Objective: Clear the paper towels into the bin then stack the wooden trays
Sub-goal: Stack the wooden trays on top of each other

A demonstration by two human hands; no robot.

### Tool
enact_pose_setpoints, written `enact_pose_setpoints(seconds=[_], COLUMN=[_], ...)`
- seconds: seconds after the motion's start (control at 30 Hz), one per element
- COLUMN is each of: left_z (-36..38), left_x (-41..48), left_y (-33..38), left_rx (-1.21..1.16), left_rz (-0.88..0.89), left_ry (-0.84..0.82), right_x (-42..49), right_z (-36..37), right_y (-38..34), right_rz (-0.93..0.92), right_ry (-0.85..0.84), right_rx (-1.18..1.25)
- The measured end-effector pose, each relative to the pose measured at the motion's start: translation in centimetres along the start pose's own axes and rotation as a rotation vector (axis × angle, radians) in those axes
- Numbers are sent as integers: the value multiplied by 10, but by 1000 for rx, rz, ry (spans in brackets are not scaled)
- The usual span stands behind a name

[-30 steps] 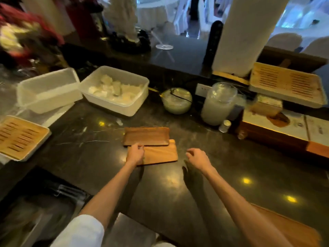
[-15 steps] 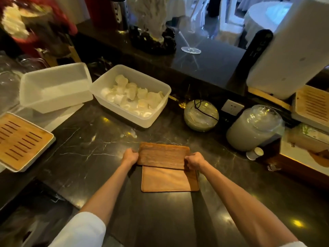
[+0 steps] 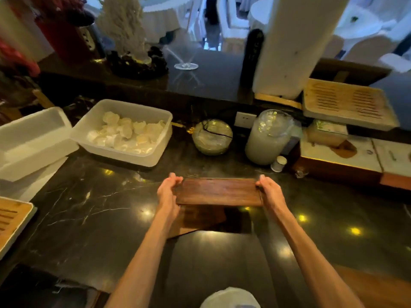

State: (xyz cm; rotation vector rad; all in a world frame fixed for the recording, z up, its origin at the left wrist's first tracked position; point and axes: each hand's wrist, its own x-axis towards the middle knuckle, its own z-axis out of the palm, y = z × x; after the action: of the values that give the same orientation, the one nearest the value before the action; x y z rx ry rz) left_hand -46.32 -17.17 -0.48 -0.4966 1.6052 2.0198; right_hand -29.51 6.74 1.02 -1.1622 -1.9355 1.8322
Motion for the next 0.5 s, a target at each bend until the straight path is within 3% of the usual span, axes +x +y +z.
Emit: enact_pose_setpoints(seconds=[0.07,0.13,0.27,0.5], left_z=[24,46,86,139], left_x=[-21,-42,-93,-186], left_y=[-27,-56,-130,-252], left_rx=[89,81,235,481], left_rz=[87,34,-120,-247], left_ry=[-69,-140,-252,-252], right_x=[-25,-48,-91,-158], right_z=[-44,-86,-162,-294], right_y=[20,44,95,179], right_rz=[-125,-140,47,219], right_ry=[48,98,266,295], right_rx=[-71,-56,86,12])
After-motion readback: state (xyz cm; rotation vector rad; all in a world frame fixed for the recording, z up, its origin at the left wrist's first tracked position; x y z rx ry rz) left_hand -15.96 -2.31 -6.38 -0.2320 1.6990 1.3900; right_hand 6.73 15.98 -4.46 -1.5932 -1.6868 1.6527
